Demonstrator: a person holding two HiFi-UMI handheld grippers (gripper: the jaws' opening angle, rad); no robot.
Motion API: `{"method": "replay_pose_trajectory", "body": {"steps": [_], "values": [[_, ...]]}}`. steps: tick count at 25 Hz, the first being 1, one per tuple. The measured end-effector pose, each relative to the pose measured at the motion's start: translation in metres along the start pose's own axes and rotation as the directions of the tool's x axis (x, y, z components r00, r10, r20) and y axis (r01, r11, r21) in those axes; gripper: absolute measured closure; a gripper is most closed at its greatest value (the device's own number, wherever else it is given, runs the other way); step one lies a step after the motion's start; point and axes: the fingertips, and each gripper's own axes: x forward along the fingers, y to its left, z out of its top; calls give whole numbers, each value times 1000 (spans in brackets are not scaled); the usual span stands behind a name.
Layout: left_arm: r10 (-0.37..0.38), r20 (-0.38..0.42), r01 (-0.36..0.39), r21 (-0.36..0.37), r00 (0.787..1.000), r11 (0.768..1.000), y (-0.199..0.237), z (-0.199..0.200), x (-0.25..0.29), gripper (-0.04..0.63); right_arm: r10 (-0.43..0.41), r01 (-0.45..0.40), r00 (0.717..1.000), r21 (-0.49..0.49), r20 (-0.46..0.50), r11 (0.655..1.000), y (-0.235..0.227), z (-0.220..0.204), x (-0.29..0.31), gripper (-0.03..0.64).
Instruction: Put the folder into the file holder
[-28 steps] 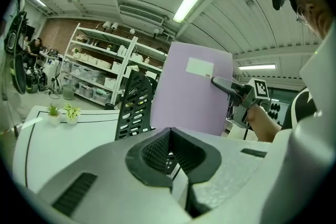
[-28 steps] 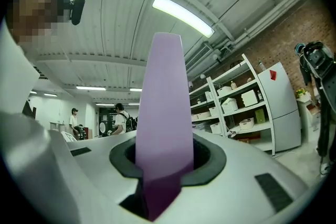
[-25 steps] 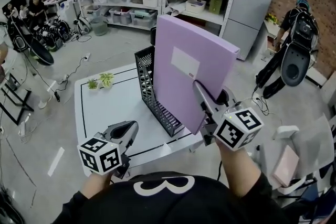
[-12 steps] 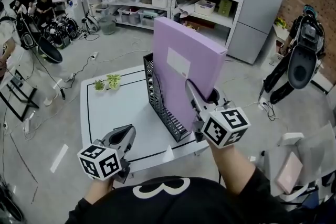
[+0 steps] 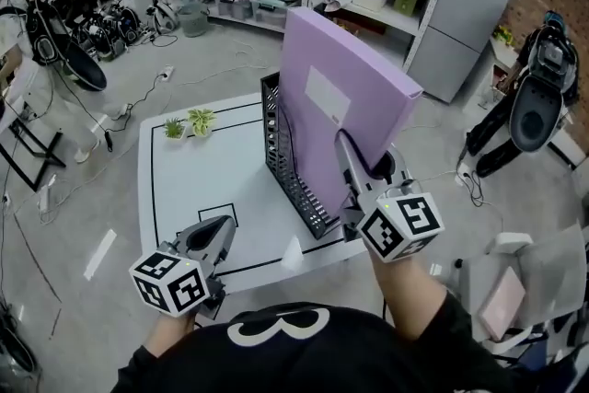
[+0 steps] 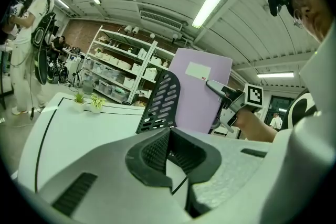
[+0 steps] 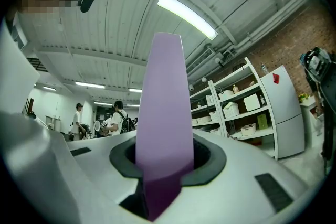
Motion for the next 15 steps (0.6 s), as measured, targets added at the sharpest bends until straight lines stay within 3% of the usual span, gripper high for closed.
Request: {"method": "replay_pose_trajectory", "body": {"steps": [15], "values": [[21,-19,-22,-23,1000,1000,18,-16,8,591,0,0,1000,11,-22,1000,-2,-56,-9,472]]}}
